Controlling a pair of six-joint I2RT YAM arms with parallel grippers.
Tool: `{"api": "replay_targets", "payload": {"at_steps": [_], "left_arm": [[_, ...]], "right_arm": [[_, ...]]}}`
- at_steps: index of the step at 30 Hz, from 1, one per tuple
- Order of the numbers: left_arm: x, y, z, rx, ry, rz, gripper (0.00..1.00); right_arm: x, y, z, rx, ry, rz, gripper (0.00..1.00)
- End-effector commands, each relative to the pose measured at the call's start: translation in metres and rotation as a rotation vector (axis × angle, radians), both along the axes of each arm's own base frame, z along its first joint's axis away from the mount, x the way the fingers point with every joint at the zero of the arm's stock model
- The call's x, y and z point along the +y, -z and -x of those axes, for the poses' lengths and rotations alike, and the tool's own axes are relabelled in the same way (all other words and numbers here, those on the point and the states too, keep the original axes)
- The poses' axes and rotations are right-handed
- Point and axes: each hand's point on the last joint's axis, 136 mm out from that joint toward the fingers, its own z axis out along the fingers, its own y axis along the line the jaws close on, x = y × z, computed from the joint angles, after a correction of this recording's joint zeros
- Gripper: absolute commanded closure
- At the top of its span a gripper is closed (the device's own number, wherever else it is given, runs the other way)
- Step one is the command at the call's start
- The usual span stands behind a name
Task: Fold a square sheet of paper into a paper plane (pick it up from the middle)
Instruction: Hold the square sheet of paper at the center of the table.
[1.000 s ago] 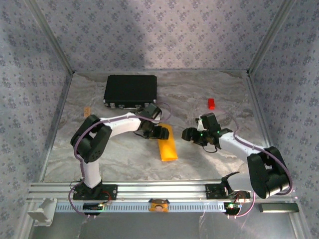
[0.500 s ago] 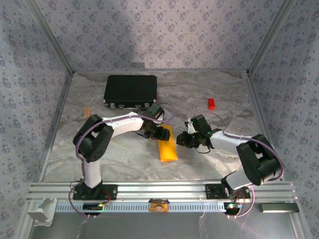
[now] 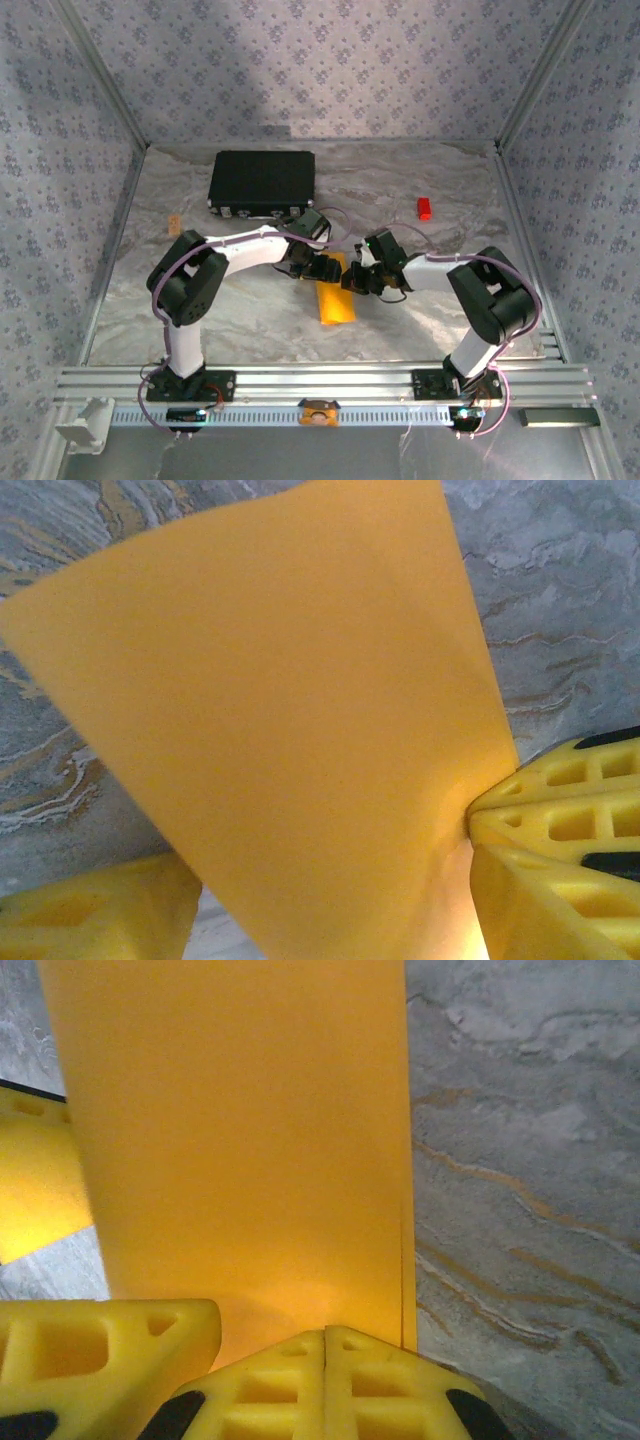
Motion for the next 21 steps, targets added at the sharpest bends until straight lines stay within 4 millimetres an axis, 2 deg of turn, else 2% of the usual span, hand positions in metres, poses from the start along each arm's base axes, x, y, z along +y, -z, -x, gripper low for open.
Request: {"api": "replay_targets", "payload": {"at_steps": [1, 6, 10, 16, 21], "left_arm": [[-0.004, 0.013, 0.020, 0.047, 0.005, 0.004, 0.24], [0.000, -0.019, 0.008, 0.006, -0.132, 0.128, 0.20], [0.006, -0.036, 0.006, -0.008, -0.184, 0.203, 0.21], [-0.003, -0.030, 0.016, 0.050, -0.185, 0.283, 0.27], [-0.003, -0.022, 0.017, 0.059, -0.182, 0.266, 0.35]], "right_arm": [[-0.025, 0.030, 0.016, 0.079, 0.064, 0.133, 0.95], [-0.025, 0.036, 0.024, 0.111, 0.117, 0.125, 0.95], [-0.031, 0.033, 0.019, 0.100, 0.188, 0.140, 0.95], [-0.031, 0.035, 0.018, 0.111, 0.203, 0.142, 0.95], [-0.032, 0.037, 0.018, 0.116, 0.207, 0.153, 0.95]]}}
